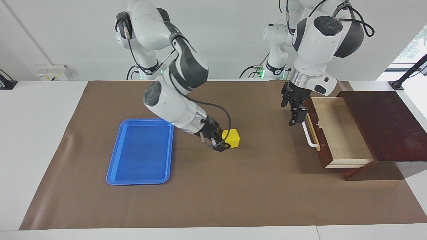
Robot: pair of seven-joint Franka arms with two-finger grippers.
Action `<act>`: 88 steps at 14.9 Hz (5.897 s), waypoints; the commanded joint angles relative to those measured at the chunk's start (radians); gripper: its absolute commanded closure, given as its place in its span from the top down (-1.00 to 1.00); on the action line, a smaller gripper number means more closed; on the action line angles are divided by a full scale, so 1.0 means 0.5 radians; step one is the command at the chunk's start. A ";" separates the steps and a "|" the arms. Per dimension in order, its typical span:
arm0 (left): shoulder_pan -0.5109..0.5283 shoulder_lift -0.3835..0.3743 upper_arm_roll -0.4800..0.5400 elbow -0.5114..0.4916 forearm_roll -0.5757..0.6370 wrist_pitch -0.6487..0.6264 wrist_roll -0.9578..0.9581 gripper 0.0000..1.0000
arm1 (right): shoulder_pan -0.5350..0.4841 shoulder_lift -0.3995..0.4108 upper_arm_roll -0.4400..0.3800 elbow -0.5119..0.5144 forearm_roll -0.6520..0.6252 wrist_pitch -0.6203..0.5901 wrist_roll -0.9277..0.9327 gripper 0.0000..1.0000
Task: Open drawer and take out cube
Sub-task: 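Carry the cube over the blue tray with the right gripper, then lower the cube into the tray and open the right gripper, then push the drawer shut with the left gripper while the right gripper retracts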
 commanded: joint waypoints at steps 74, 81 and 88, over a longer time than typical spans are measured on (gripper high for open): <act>0.420 0.090 0.005 -0.348 0.079 0.237 0.978 1.00 | -0.390 -1.278 -0.184 -0.946 -1.513 -0.595 -2.736 1.00; 0.570 0.093 0.008 -0.351 0.082 0.273 0.969 1.00 | -0.390 -1.272 -0.111 -0.934 -1.608 -0.601 -2.898 1.00; 0.714 0.111 0.012 -0.314 0.091 0.329 0.984 1.00 | -0.390 -1.281 -0.080 -0.949 -1.624 -0.626 -2.883 1.00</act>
